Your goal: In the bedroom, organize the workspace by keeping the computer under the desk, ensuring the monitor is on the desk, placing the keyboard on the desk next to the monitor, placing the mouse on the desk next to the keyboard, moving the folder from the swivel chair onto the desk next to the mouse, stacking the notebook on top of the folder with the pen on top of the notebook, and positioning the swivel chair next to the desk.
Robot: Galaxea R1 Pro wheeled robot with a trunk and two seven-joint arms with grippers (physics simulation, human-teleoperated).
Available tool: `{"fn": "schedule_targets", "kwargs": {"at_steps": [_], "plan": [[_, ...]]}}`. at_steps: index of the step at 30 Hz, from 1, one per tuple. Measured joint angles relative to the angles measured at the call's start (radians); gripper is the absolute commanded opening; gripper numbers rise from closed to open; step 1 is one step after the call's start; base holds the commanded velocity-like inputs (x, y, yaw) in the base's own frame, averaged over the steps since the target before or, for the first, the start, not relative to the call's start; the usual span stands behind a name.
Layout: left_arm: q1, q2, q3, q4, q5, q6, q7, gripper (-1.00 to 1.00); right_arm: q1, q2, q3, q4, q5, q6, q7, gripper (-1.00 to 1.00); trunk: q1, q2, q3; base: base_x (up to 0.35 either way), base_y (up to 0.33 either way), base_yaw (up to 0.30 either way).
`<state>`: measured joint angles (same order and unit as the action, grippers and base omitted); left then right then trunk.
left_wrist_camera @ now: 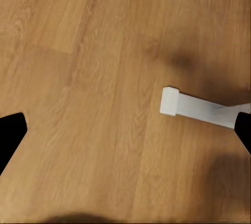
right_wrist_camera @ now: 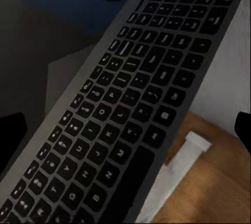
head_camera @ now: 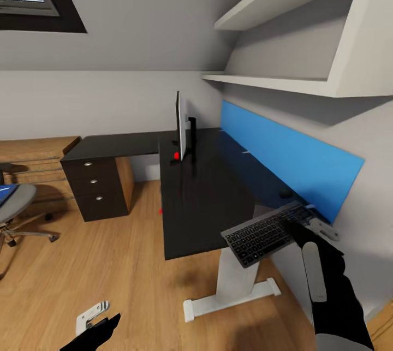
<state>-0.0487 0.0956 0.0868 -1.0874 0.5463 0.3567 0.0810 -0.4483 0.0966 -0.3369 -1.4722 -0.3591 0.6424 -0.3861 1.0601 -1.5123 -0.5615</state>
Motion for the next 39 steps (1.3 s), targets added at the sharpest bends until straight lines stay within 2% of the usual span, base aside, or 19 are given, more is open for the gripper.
{"fn": "schedule_targets", "kwargs": {"at_steps": [7, 11, 18, 21, 25, 26, 27, 30, 37, 38, 39], "plan": [[0.0, 0.0, 0.0, 0.0, 0.0, 0.0, 0.0, 1.0, 0.024, -0.005, -0.101, 0.0, -0.083, 0.0, 0.002, 1.0, 0.0, 0.0, 0.0, -0.304, 0.077, 0.0], [0.0, -0.001, -0.001, 0.0, 0.0, 0.0, 0.0, 1.0, 0.03, -0.006, -0.122, 0.011, -0.113, -0.001, 0.003, 1.0, 0.0, 0.0, 0.0, -0.13, 0.027, 0.0], [0.0, -0.001, -0.002, 0.0, -0.003, -0.001, 0.0, 1.0, 0.033, -0.014, -0.137, 0.068, -0.133, -0.002, 0.022, 1.0, -0.001, 0.0, 0.0, -0.032, 0.007, 0.0], [0.0, -0.002, -0.002, 0.0, -0.007, -0.001, 0.0, 1.0, 0.034, -0.036, -0.147, 0.121, -0.149, -0.003, 0.056, 1.0, -0.001, 0.0, 0.0, -0.007, 0.001, 0.0], [0.0, -0.002, -0.002, 0.0, -0.008, -0.001, 0.0, 1.0, 0.034, -0.082, -0.153, 0.216, -0.182, -0.006, 0.12, 1.0, -0.001, 0.0, 0.0, -0.003, 0.001, 0.0], [0.0, -0.002, -0.002, 0.0, -0.009, -0.001, 0.0, 1.0, 0.033, -0.103, -0.155, 0.253, -0.2, -0.008, 0.151, 1.0, -0.001, 0.0, 0.0, 0.0, 0.0, 0.0], [0.0, -0.002, -0.002, 0.0, -0.009, -0.001, 0.0, 1.0, 0.033, -0.137, -0.156, 0.304, -0.235, -0.017, 0.199, 1.0, -0.001, 0.0, 0.0, 0.0, 0.0, 0.0], [0.0, -0.002, -0.002, 0.0, -0.01, -0.001, 0.0, 1.0, 0.033, -0.153, -0.156, 0.329, -0.259, -0.052, 0.225, 1.0, -0.001, 0.0, 0.0, 0.0, 0.0, 0.0], [0.0, -0.002, -0.001, -0.001, -0.01, -0.001, 0.0, 1.0, 0.033, -0.16, -0.157, 0.342, -0.278, -0.109, 0.238, 1.0, -0.001, 0.0, 0.0, 0.0, 0.0, 0.0], [0.0, -0.002, -0.001, -0.001, -0.011, -0.001, 0.0, 1.0, 0.033, -0.161, -0.157, 0.343, -0.289, -0.114, 0.238, 1.0, -0.001, 0.0, 0.0, 0.0, 0.0, 0.0], [0.0, -0.002, -0.001, -0.001, -0.011, -0.001, 0.0, 1.0, 0.033, -0.162, -0.156, 0.344, -0.317, -0.121, 0.241, 1.0, -0.001, 0.0, 0.0, 0.0, 0.0, 0.0]]}}
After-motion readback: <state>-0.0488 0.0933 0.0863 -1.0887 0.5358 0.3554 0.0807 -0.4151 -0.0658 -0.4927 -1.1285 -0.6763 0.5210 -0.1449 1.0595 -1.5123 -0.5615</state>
